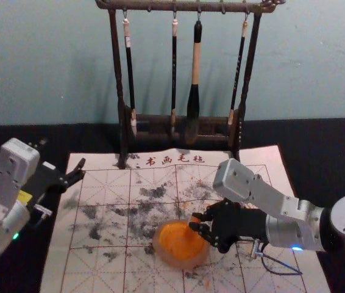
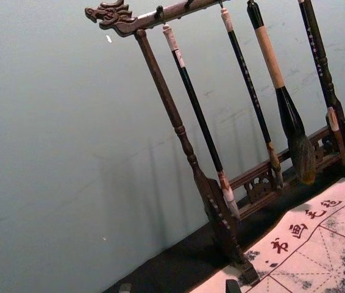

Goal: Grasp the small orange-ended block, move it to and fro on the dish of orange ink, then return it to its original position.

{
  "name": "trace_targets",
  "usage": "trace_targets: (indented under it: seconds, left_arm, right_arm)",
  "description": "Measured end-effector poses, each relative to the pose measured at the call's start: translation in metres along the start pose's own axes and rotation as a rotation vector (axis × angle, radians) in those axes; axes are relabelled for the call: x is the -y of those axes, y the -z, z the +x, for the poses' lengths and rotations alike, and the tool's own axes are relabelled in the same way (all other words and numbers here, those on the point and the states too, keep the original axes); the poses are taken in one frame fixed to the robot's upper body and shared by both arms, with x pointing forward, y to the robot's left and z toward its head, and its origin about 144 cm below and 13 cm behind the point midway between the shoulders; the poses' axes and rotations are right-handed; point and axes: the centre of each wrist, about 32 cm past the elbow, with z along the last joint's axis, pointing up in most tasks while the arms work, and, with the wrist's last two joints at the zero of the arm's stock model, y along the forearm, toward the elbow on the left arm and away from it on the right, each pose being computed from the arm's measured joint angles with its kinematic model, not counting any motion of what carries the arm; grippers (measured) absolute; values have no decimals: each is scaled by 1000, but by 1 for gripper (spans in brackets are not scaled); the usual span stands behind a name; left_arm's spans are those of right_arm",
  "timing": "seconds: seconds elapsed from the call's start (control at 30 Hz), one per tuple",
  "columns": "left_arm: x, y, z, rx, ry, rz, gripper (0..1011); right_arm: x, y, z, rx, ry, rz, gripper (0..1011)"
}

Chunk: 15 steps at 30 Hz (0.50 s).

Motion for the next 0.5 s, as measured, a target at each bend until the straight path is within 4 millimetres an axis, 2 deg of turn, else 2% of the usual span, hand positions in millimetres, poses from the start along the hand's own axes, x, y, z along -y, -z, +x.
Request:
trace_targets:
  seconds: [0.5]
  left_arm:
    - [0, 0, 0, 0, 0, 0, 1001]
  right_arm:
    - [23, -2, -6, -10, -15, 34, 92]
